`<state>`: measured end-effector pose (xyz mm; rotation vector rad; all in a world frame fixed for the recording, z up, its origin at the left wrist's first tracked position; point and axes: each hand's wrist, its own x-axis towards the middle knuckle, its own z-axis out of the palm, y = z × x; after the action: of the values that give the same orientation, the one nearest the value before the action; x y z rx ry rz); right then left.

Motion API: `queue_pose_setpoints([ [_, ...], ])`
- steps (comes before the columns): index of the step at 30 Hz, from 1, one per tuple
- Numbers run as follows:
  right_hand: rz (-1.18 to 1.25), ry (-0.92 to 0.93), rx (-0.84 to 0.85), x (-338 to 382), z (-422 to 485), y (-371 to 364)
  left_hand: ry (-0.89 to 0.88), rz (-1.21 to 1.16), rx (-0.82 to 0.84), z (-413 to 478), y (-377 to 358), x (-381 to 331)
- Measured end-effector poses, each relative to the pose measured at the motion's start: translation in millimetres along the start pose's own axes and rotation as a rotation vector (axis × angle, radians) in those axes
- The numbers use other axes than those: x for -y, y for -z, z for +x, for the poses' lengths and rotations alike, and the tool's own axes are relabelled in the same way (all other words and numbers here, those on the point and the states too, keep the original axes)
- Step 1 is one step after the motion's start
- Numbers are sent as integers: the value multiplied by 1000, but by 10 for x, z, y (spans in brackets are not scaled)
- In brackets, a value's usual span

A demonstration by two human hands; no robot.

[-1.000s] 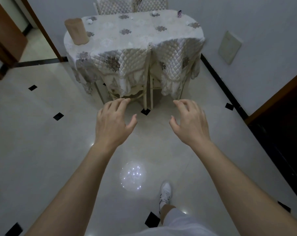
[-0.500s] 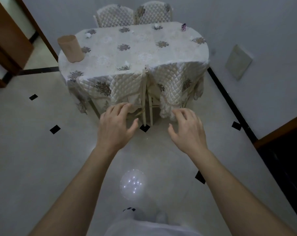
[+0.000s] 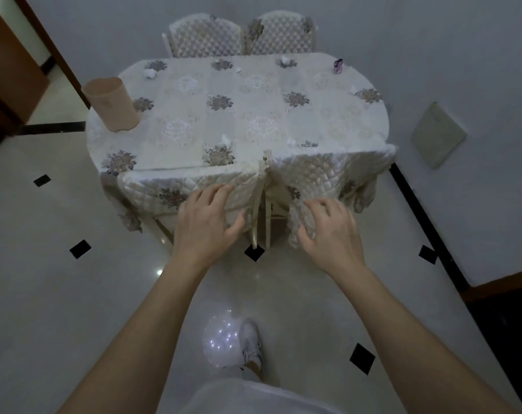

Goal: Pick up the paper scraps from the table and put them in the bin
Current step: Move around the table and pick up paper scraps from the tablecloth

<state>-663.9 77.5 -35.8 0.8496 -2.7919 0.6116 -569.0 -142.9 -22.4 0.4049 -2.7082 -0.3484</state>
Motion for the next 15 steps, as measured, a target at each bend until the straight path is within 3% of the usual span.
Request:
queue_pose_setpoints([
  [15,-29,-25,-33,-90,2044,-727,27,-61,49,1929,-511,781],
])
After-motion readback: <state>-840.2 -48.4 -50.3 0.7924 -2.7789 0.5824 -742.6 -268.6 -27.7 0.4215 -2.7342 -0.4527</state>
